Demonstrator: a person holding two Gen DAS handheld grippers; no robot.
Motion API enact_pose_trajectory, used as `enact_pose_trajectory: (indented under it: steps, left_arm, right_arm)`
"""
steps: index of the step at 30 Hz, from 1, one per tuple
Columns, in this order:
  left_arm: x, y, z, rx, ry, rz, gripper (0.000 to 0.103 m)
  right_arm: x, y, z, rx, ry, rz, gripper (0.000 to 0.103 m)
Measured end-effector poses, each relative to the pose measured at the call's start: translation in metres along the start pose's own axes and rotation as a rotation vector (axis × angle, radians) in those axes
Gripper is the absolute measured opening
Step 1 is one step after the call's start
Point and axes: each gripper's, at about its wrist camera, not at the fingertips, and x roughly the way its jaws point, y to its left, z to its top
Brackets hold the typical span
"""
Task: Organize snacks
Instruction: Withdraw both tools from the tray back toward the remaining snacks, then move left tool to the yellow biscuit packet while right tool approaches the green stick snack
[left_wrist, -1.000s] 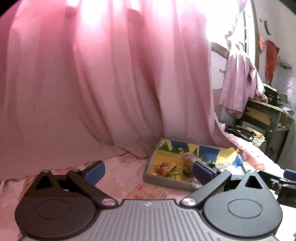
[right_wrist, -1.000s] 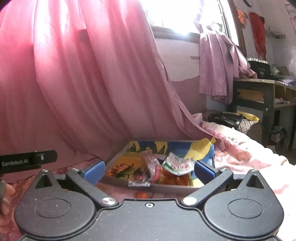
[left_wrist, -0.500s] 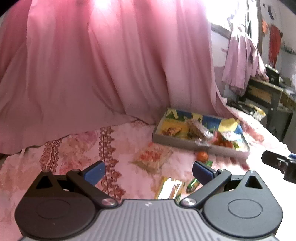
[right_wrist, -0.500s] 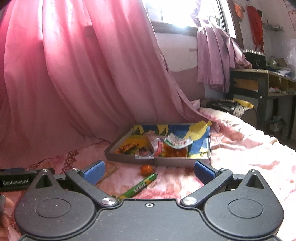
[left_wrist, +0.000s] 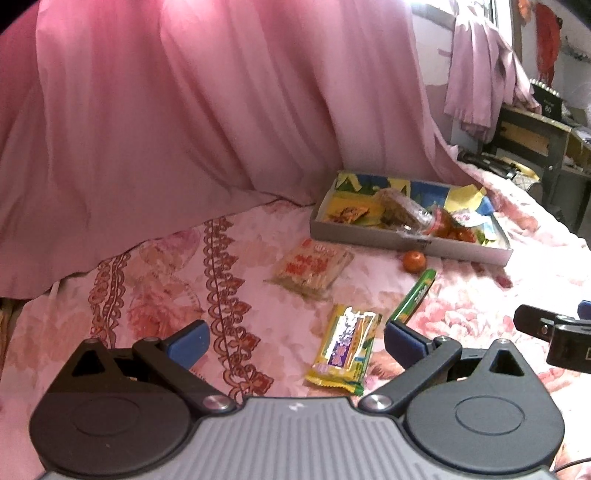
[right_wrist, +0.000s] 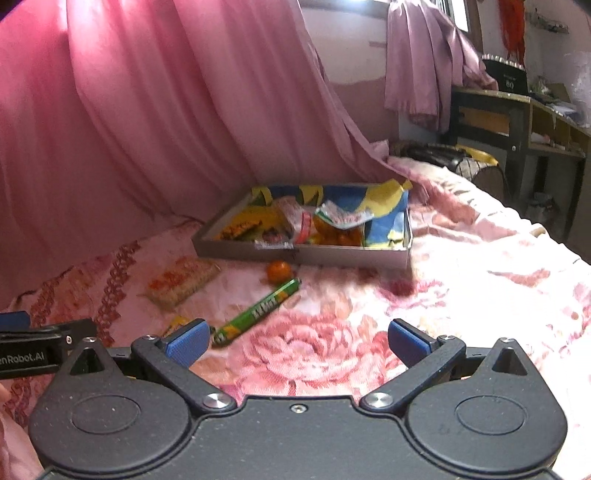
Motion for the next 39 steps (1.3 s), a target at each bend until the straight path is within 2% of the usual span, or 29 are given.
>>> enact_pose_trajectory:
  steps: [9,19,26,35,39]
  left_arm:
    - [0.013,0.0,-0.001,0.012,0.087,0.025,0.103]
    - [0.037,0.002,0.005,0.039,0.227,-0.009,0.103]
    - [0.054,0.002,0.012,0.067,0.26,-0.012,0.103]
    - [0.078,0.005,0.013,0.067,0.323,-0.033,0.103]
    - [0.084,0.004,0.015,0.091,0.325,-0.043,0.103]
  right_arm:
    - [0.012,0.004,-0.005,-0.031,0.067,-0.014,0.102]
    - [0.031,0.001,-0.004,-0.027,0.193,-0.002,0.102]
    - [0.051,-0.005,0.001,-0.006,0.268,0.006,0.102]
    - [0.079,-0.014,0.015,-0.029,0.322,-0.006,0.102]
    - [0.091,-0.014,0.019,-0.044,0.336,-0.015,0.102]
